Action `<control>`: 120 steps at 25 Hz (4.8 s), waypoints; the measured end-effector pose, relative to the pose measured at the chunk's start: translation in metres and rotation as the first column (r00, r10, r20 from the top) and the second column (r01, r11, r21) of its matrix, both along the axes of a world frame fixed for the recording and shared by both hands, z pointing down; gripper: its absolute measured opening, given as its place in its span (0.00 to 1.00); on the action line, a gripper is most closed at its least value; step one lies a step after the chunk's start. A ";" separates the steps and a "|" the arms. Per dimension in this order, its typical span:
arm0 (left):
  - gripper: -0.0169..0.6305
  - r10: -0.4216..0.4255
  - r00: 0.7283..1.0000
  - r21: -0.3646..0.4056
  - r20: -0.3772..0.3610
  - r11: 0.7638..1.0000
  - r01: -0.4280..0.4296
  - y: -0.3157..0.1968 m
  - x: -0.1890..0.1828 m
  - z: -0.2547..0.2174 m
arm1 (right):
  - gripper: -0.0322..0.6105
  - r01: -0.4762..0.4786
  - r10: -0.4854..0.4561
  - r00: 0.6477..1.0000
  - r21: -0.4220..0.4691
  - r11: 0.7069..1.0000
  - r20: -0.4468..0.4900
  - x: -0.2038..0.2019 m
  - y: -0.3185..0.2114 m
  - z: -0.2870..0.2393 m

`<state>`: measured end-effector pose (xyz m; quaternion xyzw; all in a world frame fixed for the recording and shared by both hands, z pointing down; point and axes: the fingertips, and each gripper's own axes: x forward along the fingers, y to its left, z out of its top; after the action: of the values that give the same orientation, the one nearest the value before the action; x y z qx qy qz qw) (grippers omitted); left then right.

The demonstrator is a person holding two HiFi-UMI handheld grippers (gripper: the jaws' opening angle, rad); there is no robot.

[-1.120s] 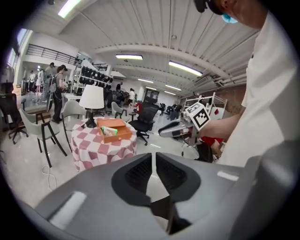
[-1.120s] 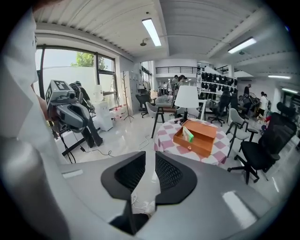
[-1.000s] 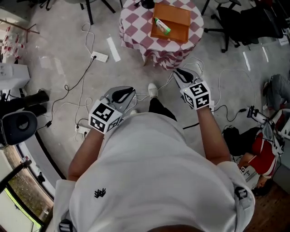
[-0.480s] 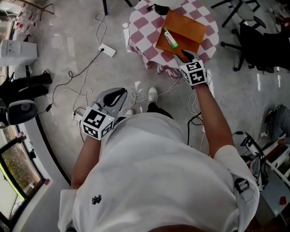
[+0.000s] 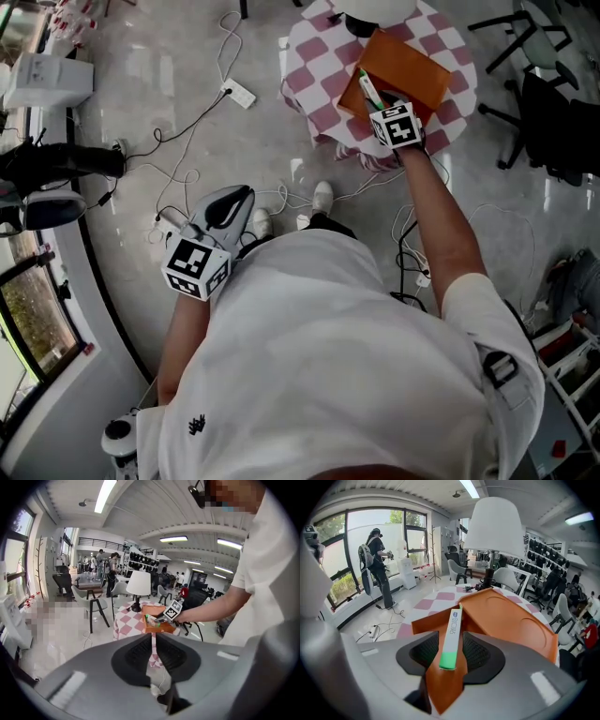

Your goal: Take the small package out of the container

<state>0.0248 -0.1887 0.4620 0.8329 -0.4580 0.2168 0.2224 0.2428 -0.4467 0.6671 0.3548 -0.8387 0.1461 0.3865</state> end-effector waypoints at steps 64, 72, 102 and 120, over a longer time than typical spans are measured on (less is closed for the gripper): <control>0.15 0.266 0.953 0.108 -0.147 0.962 -0.251 0.106 -0.150 0.005 | 0.19 -0.189 0.174 0.978 0.137 0.972 0.113 -0.137 0.261 -0.196; 0.15 0.296 0.944 0.112 -0.149 0.953 -0.281 0.125 -0.155 0.007 | 0.19 -0.197 0.180 0.976 0.137 0.971 0.123 -0.153 0.300 -0.204; 0.15 0.296 0.944 0.113 -0.144 0.953 -0.282 0.166 -0.165 0.004 | 0.19 -0.199 0.181 0.975 0.141 0.970 0.131 -0.160 0.340 -0.216; 0.15 0.296 0.944 0.091 -0.145 0.954 -0.285 0.147 -0.151 0.012 | 0.19 -0.210 0.194 0.972 0.123 0.970 0.132 -0.142 0.319 -0.204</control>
<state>-0.1264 -0.0418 0.4739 0.9128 -0.3186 0.1651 0.1948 0.1006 -0.1279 0.4629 0.4547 -0.8276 0.1480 0.2939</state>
